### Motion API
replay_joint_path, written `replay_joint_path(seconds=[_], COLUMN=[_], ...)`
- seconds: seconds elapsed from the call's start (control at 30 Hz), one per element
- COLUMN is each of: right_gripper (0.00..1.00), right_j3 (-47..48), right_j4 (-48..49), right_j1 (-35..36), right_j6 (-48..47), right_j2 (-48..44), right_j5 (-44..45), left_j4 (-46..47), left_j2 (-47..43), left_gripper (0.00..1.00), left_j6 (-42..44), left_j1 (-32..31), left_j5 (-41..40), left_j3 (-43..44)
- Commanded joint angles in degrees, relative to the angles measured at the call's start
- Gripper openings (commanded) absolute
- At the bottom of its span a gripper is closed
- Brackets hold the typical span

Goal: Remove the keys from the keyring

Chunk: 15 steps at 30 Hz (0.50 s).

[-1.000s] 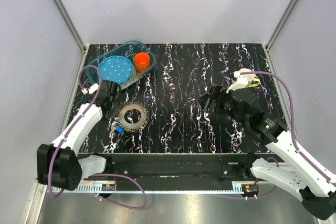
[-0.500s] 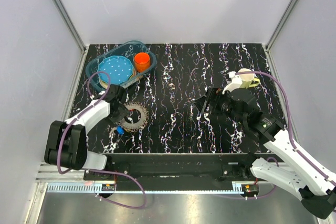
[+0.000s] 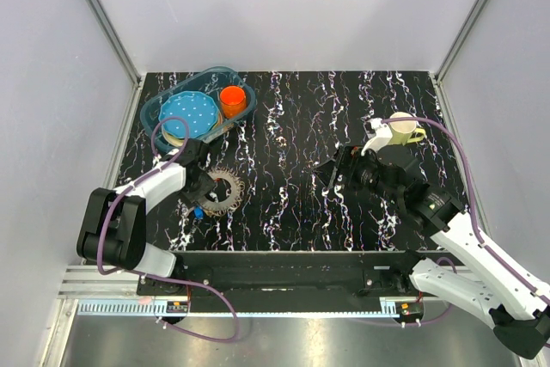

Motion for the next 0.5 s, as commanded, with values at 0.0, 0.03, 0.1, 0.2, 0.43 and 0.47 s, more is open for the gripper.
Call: replay_joint_path(seconds=[0.0,0.03,0.1,0.2,0.43,0.47], right_gripper=[0.94,0.94,0.94,0.93,0.92,0.92], right_j3=[-0.42,-0.42,-0.59,-0.33,-0.15,-0.15], right_j4=[2.44,2.53,2.62,3.23,5.17,5.87], right_j1=[0.27,0.36,0.18,0.1,0.18,0.18], right_j6=[-1.59,-1.68,-2.12,-2.3,-2.47,-2.56], right_j2=[-0.45,-0.36,-0.01,0.87,3.07,3.68], right_j5=[-0.62,-0.62,-0.62,-0.62,-0.18,-0.01], left_j4=[1.86,1.86,1.86,1.95,1.86,1.86], left_j2=[1.29,1.29,1.63,2.42,2.43,2.25], left_gripper=[0.59,0.58,0.57,0.56,0.47,0.44], left_j6=[-0.83,-0.83,-0.74,-0.22,2.16,2.68], left_j1=[-0.35,-0.35,-0.52,-1.05,-2.02,-2.11], left_j5=[-0.58,-0.66,-0.31,0.3,1.27,1.53], left_j3=[-0.77,-0.77,-0.86,-0.68,0.11,0.11])
